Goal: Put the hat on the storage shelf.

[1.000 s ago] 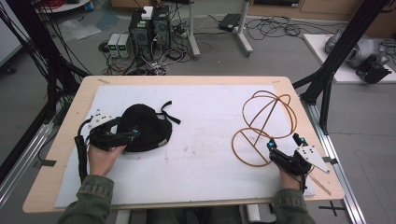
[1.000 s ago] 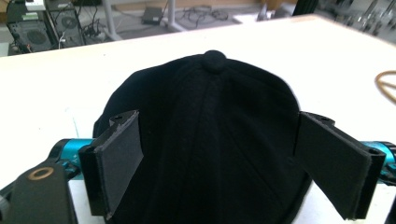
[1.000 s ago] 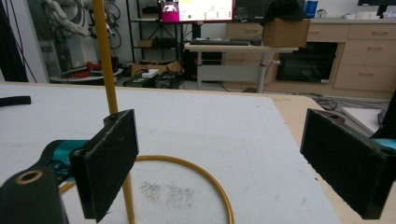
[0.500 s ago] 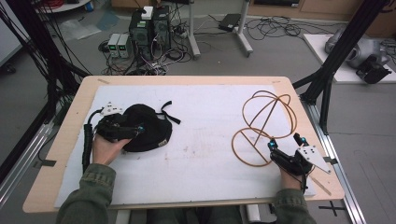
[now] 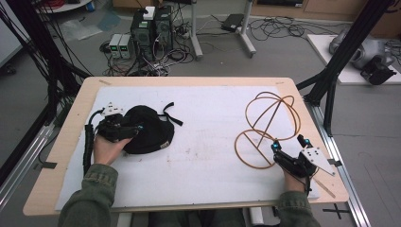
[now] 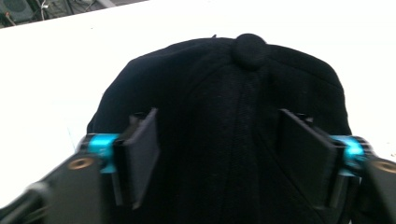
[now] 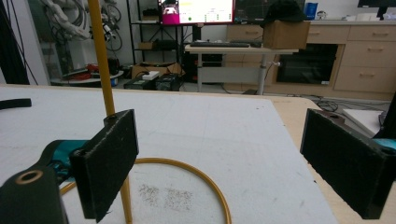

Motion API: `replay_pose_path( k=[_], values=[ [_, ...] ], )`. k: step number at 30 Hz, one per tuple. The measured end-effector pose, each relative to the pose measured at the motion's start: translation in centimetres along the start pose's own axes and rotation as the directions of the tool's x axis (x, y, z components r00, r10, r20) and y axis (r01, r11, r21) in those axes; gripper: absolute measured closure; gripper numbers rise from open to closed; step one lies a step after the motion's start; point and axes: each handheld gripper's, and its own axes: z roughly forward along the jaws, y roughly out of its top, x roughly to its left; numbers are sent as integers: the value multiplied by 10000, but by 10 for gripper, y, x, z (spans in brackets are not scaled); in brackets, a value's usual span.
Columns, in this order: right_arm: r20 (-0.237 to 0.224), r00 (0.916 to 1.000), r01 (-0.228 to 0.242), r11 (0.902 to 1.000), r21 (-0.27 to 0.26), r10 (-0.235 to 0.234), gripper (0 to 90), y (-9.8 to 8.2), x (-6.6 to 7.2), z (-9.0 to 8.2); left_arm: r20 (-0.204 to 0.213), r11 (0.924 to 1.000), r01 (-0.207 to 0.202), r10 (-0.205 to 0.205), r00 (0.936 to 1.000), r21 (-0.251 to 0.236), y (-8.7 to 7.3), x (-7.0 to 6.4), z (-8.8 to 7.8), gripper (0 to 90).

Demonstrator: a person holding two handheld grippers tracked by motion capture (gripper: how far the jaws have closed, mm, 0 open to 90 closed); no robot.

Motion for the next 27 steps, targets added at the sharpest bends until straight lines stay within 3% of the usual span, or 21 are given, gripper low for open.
replay_pose_path(
  k=[3, 4, 5, 6, 8, 12, 27],
  values=[
    [3, 10000, -24, 10000, -19, 24, 105, 0, 0, 0, -277, 9999, -152, 153, 9995, 47, 0, -2, 0, 510],
    [2, 10000, -54, 10000, -20, 54, 105, 0, 0, 0, -211, 9999, -120, 121, 9997, 16, 0, -1, -1, 630],
    [2, 10000, -54, 10000, -20, 54, 105, 0, 0, 0, -171, 10000, -75, 75, 9998, 0, 0, -1, -1, 630],
    [9, 10000, -10, 10000, -46, 10, 105, 0, 0, 0, -100, 10000, -22, 22, 9999, 23, 0, -1, -2, 744],
    [11, 10000, -11, 10000, -48, 11, 106, 0, 0, 0, -216, 9998, -146, 149, 9997, 164, -1, -2, -1, 827],
    [2, 10000, -24, 10000, -60, 24, 106, 0, 0, 0, -188, 9995, -298, 299, 9994, 52, -2, -4, 1, 844],
    [-6, 10000, 43, 10000, -26, -43, 106, 0, 0, 0, -212, 9992, -207, 199, 9996, -347, -2, -6, -3, 851]
  ],
)
